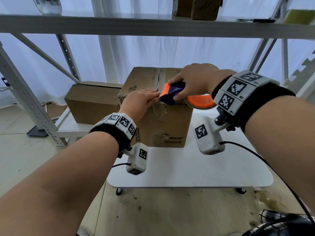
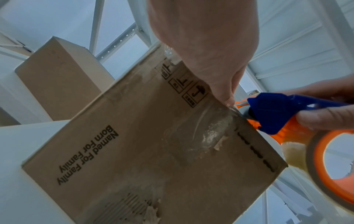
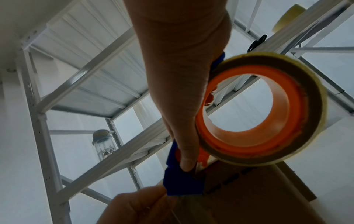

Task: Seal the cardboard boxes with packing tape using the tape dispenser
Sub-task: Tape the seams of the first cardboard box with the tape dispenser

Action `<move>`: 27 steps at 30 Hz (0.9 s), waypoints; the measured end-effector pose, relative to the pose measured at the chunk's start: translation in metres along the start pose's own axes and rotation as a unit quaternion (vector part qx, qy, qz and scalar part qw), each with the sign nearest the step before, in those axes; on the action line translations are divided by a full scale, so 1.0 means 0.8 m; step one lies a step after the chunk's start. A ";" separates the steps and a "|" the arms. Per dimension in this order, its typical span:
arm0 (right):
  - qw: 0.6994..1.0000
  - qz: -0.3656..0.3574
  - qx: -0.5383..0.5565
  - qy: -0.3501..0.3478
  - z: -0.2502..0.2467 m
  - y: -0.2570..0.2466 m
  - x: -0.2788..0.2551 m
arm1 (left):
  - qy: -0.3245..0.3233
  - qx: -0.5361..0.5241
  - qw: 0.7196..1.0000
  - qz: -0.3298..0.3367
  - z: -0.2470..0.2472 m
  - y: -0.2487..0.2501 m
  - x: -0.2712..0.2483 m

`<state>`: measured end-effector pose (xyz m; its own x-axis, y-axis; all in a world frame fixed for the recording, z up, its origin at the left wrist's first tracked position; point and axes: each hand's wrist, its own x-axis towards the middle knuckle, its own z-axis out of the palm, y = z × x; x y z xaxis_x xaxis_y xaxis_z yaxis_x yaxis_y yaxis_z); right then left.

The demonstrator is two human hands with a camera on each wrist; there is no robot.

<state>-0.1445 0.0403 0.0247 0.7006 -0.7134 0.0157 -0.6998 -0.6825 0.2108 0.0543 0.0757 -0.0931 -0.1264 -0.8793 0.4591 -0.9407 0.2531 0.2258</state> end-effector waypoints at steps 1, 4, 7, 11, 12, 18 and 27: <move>1.000 -0.007 -0.012 0.007 0.000 0.001 -0.003 | 0.005 -0.002 1.000 0.001 0.001 0.000 0.000; 0.999 -0.031 -0.034 0.024 0.000 0.004 -0.012 | 0.011 -0.002 1.000 0.000 0.002 0.001 0.000; 0.999 -0.027 -0.041 0.023 -0.002 0.013 -0.019 | 0.026 -0.001 1.000 -0.005 0.003 0.003 -0.001; 1.000 0.001 -0.025 0.006 0.006 0.025 -0.027 | 0.050 -0.004 0.999 -0.011 0.008 0.004 -0.002; 1.000 0.005 -0.014 0.001 0.010 0.026 -0.028 | 0.049 -0.002 0.999 -0.015 0.008 0.005 -0.003; 0.999 0.022 0.044 0.015 0.023 0.031 -0.026 | 0.038 0.019 0.998 -0.041 -0.005 -0.002 -0.014; 0.999 0.021 0.046 0.016 0.022 0.030 -0.026 | 0.031 0.016 0.995 -0.091 -0.020 -0.017 -0.023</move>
<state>-0.1783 0.0358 0.0123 0.6739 -0.7368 0.0550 -0.7371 -0.6653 0.1187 0.0745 0.0949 -0.0911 0.0660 -0.8831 0.4646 -0.9561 0.0772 0.2826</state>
